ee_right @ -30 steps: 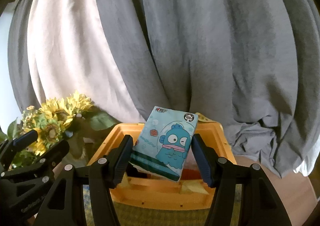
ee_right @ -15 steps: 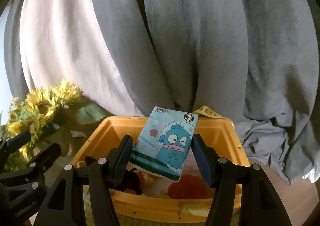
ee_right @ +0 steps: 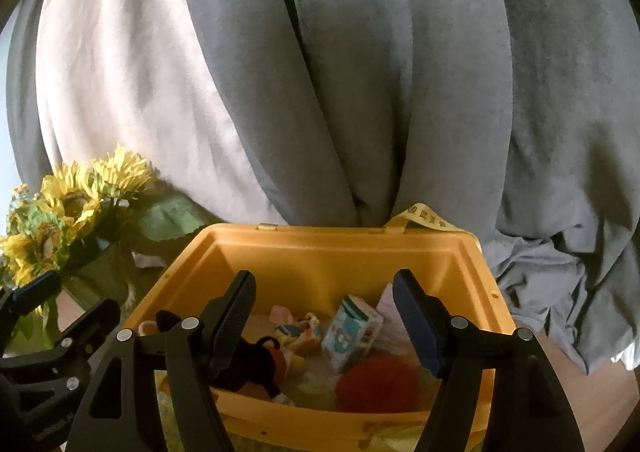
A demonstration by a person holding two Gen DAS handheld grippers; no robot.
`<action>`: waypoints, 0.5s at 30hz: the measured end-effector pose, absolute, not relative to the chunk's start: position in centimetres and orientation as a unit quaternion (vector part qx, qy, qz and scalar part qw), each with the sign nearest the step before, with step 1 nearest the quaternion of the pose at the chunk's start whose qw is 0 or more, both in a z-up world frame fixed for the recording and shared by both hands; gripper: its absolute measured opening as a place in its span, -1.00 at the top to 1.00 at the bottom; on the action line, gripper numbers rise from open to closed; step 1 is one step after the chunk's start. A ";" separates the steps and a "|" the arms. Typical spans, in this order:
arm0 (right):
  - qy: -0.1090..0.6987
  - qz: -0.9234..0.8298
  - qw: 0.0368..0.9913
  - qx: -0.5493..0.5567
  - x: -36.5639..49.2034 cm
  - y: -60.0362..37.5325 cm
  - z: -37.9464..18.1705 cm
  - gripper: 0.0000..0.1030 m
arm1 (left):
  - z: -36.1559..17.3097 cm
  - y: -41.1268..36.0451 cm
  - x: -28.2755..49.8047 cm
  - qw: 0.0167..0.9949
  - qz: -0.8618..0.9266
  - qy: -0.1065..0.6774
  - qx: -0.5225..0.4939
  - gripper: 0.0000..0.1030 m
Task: Organize soft objects
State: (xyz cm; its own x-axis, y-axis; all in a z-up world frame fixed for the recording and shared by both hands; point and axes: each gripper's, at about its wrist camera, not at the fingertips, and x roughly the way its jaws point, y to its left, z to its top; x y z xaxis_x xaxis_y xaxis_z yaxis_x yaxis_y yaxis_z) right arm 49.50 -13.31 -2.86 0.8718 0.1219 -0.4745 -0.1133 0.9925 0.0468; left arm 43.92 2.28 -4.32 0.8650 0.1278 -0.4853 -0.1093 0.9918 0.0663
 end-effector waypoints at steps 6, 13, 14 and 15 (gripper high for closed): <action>0.246 0.067 0.967 0.005 49.0 -12.9 -2.7 -0.32 | -4.5 3.0 43.2 0.963 0.072 0.258 0.009 -0.60; 0.249 0.089 0.964 -0.007 48.5 -11.7 -2.3 -0.21 | -4.4 3.9 42.4 0.962 0.087 0.257 0.003 -0.60; 0.249 0.092 0.964 -0.010 48.4 -11.5 -2.3 -0.16 | -4.4 4.0 42.3 0.962 0.089 0.257 0.001 -0.60; 0.249 0.094 0.964 -0.013 48.3 -11.3 -2.2 -0.14 | -4.3 4.1 42.3 0.962 0.090 0.258 0.000 -0.60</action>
